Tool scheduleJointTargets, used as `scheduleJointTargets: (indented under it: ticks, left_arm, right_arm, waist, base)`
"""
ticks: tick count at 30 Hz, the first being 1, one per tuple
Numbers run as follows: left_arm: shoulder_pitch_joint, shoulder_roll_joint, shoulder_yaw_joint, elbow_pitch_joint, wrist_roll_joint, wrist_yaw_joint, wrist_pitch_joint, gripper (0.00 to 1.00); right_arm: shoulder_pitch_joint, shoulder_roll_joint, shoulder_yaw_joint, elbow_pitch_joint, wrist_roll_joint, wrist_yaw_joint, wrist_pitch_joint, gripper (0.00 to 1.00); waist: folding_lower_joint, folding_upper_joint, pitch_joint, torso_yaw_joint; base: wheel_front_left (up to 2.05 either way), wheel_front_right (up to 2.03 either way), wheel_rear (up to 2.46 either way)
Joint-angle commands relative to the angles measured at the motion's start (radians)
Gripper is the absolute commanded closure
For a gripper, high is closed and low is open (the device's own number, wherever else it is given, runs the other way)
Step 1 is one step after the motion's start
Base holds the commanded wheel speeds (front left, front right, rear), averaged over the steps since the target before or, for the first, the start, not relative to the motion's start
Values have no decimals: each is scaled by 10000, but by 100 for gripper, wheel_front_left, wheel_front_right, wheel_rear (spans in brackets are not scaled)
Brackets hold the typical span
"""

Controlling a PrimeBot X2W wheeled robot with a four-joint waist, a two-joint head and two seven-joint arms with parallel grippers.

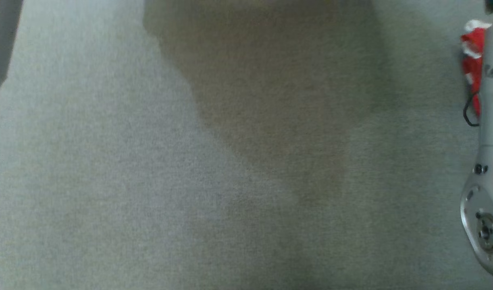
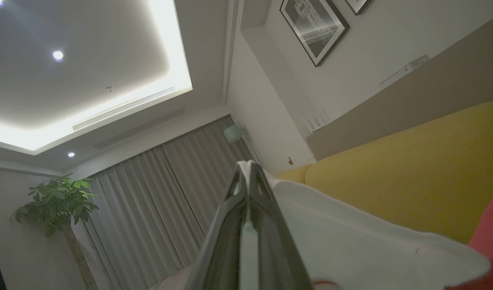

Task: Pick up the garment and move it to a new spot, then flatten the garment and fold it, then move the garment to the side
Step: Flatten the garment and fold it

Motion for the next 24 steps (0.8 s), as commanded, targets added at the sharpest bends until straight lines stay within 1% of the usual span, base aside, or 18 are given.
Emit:
scheduleJointTargets:
  ticks: [1, 4, 9, 14, 19, 20, 21, 24]
  left_arm:
    - [-410, 227, 324, -23, -111, 49, -124, 100]
    - [-74, 67, 301, 268, -311, 26, -405, 100]
    - [886, -33, 355, 503, -693, 115, -914, 100]
    - [2146, -45, 483, 243, -1122, 281, -1346, 100]
    - [3872, 178, 675, -795, -1594, 546, -1570, 100]
    - [4279, 254, 734, -1076, -1688, 645, -1598, 100]
    - [5137, 396, 851, -1689, -1874, 871, -1646, 100]
    - [6506, 584, 945, -2654, -2128, 1235, -1682, 100]
  right_arm:
    - [-452, 241, -13, -37, -200, -7, -221, 100]
    - [-465, 368, -189, 663, -443, -7, -577, 100]
    - [-135, 513, -527, 1638, -592, -7, -1241, 100]
    - [410, 589, -785, 2242, -406, -7, -1942, 100]
    - [1194, 613, -898, 2281, 83, -7, -2564, 100]
    - [1395, 615, -882, 2228, 212, -7, -2652, 100]
    - [1840, 616, -785, 2067, 652, -7, -2780, 100]
    - [2649, 618, -652, 1583, 1270, -7, -2812, 100]
  waist:
    - [0, 0, 558, 266]
    - [0, 0, 1145, 433]
    - [0, 0, 1842, 519]
    - [0, 0, 2071, 489]
    - [0, 0, 1868, 415]
    - [0, 0, 1785, 404]
    - [0, 0, 1588, 404]
    - [0, 0, 1220, 422]
  base:
    - [0, 0, 0]
    - [0, 0, 0]
    - [0, 0, 0]
    - [0, 0, 0]
    - [0, 0, 0]
    - [0, 0, 0]
    - [0, 0, 0]
    - [0, 0, 0]
